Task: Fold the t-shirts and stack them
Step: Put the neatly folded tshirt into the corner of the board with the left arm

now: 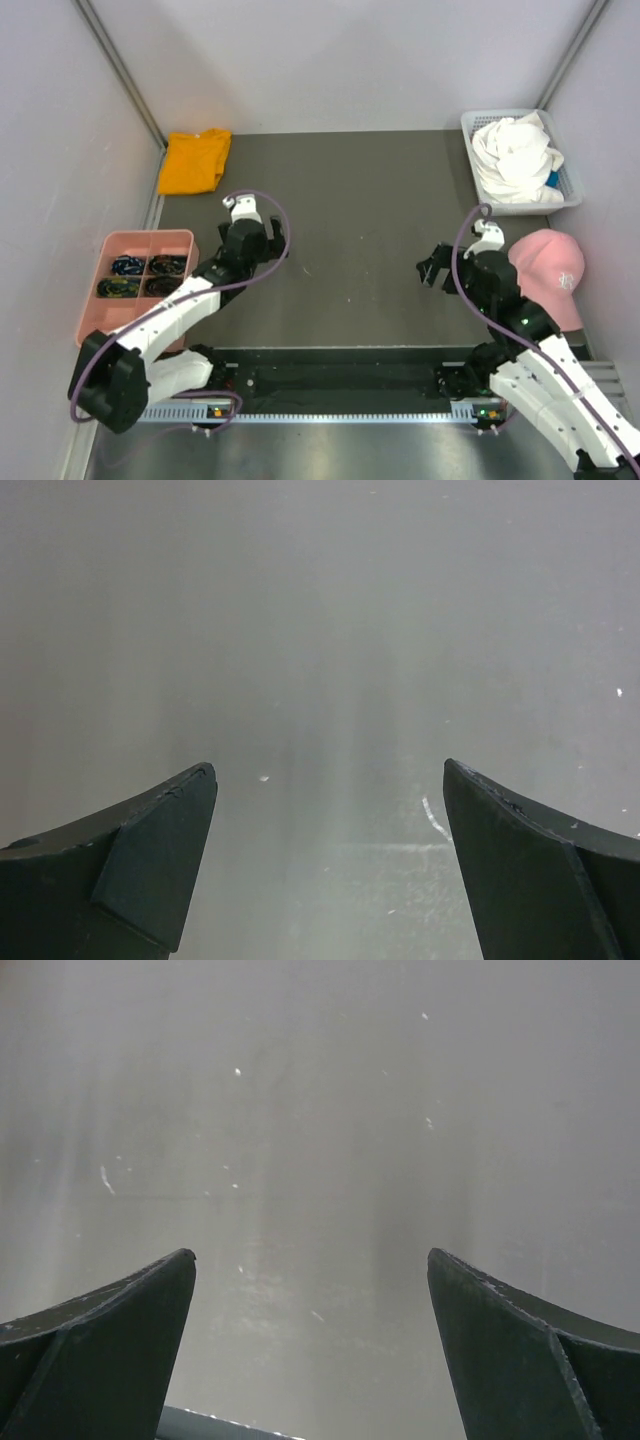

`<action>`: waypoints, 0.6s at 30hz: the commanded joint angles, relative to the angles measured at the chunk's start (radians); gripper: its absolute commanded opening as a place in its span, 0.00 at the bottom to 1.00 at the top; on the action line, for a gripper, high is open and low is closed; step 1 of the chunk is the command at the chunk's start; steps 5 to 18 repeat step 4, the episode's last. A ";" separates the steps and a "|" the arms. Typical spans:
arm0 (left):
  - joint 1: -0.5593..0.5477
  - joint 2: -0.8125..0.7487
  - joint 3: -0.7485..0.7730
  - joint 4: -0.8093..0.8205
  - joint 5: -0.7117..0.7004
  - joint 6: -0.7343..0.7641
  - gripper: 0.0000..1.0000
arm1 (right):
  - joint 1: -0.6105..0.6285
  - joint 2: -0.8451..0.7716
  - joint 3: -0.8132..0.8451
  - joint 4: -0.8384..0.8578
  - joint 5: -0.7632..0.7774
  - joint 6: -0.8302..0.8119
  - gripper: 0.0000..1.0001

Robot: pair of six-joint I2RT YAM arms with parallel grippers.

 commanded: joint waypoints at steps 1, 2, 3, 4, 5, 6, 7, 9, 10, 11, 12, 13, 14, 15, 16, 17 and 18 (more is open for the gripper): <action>-0.005 -0.084 -0.054 0.003 -0.064 -0.015 0.99 | 0.009 -0.043 -0.017 -0.045 0.052 0.040 0.99; -0.005 -0.103 -0.068 0.003 -0.082 -0.015 0.99 | 0.009 -0.043 -0.020 -0.045 0.061 0.040 0.99; -0.005 -0.113 -0.075 0.003 -0.087 -0.009 0.99 | 0.009 -0.042 -0.020 -0.047 0.067 0.043 0.99; -0.005 -0.127 -0.084 0.017 -0.090 -0.001 0.99 | 0.009 -0.040 -0.019 -0.050 0.078 0.045 0.99; -0.005 -0.127 -0.084 0.017 -0.090 -0.001 0.99 | 0.009 -0.040 -0.019 -0.050 0.078 0.045 0.99; -0.005 -0.127 -0.084 0.017 -0.090 -0.001 0.99 | 0.009 -0.040 -0.019 -0.050 0.078 0.045 0.99; -0.005 -0.127 -0.084 0.017 -0.090 -0.001 0.99 | 0.009 -0.040 -0.019 -0.050 0.078 0.045 0.99; -0.005 -0.127 -0.084 0.017 -0.090 -0.001 0.99 | 0.009 -0.040 -0.019 -0.050 0.078 0.045 0.99; -0.005 -0.127 -0.084 0.017 -0.090 -0.001 0.99 | 0.009 -0.040 -0.019 -0.050 0.078 0.045 0.99; -0.005 -0.127 -0.084 0.017 -0.090 -0.001 0.99 | 0.009 -0.040 -0.019 -0.050 0.078 0.045 0.99; -0.005 -0.127 -0.084 0.017 -0.090 -0.001 0.99 | 0.009 -0.040 -0.019 -0.050 0.078 0.045 0.99; -0.005 -0.127 -0.084 0.017 -0.090 -0.001 0.99 | 0.009 -0.040 -0.019 -0.050 0.078 0.045 0.99; -0.005 -0.127 -0.084 0.017 -0.090 -0.001 0.99 | 0.009 -0.040 -0.019 -0.050 0.078 0.045 0.99; -0.005 -0.127 -0.084 0.017 -0.090 -0.001 0.99 | 0.009 -0.040 -0.019 -0.050 0.078 0.045 0.99; -0.005 -0.127 -0.084 0.017 -0.090 -0.001 0.99 | 0.009 -0.040 -0.019 -0.050 0.078 0.045 0.99; -0.005 -0.127 -0.084 0.017 -0.090 -0.001 0.99 | 0.009 -0.040 -0.019 -0.050 0.078 0.045 0.99; -0.005 -0.127 -0.084 0.017 -0.090 -0.001 0.99 | 0.009 -0.040 -0.019 -0.050 0.078 0.045 0.99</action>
